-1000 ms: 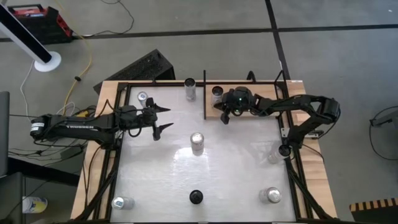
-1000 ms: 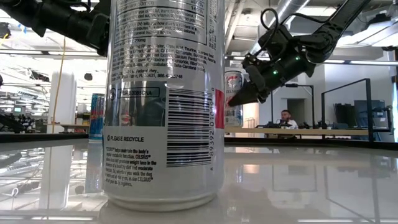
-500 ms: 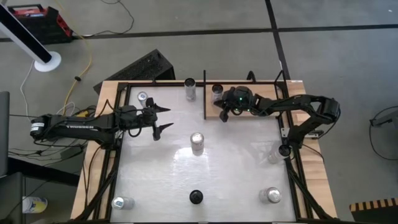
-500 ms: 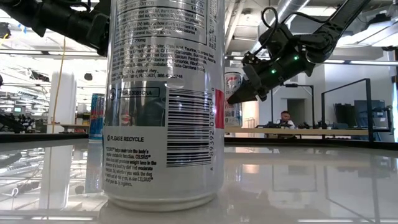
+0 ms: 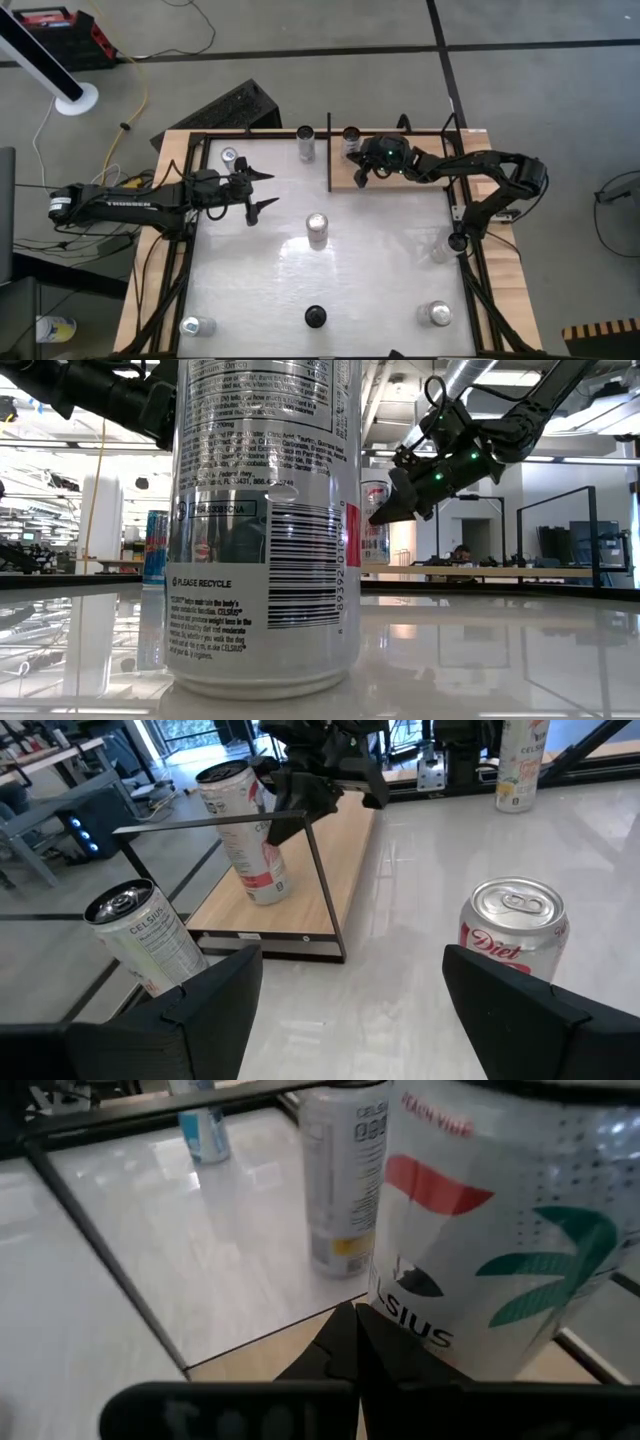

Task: Place canned beverage on shelf
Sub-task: Put the top white and pink soda can on the shelf

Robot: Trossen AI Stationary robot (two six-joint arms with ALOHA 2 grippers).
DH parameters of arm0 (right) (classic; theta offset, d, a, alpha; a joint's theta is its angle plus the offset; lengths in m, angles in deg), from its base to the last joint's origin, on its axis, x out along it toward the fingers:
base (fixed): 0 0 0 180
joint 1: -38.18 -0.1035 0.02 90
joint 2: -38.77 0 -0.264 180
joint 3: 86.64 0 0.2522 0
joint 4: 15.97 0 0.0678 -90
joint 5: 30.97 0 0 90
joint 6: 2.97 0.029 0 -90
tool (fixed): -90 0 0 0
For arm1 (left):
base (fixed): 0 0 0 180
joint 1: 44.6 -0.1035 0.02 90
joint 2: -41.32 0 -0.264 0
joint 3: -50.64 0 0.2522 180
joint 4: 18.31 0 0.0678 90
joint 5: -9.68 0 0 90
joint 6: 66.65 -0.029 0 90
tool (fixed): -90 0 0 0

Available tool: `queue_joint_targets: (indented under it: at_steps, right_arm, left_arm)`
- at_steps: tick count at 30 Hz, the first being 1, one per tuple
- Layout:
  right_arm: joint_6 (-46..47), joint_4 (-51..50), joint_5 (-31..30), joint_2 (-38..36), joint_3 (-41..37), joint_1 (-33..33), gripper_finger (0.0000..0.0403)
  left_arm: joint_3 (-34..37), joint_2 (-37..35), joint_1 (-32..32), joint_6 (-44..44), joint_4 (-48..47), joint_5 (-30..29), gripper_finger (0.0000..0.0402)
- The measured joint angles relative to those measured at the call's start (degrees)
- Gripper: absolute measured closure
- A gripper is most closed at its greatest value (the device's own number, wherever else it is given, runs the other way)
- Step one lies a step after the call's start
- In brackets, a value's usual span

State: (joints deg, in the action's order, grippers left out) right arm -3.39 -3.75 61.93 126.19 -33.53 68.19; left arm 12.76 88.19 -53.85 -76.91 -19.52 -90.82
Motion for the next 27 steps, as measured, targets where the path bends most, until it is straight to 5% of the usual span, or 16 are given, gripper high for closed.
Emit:
queue_joint_targets:
  at_steps: [27]
  right_arm:
    - [1.5, 3.4, -1.66, 0.0, 0.0, 1.64, 0.0385]
  left_arm:
    - [0.0, -0.01, 0.0, -0.94, 0.07, 0.0, 0.0106]
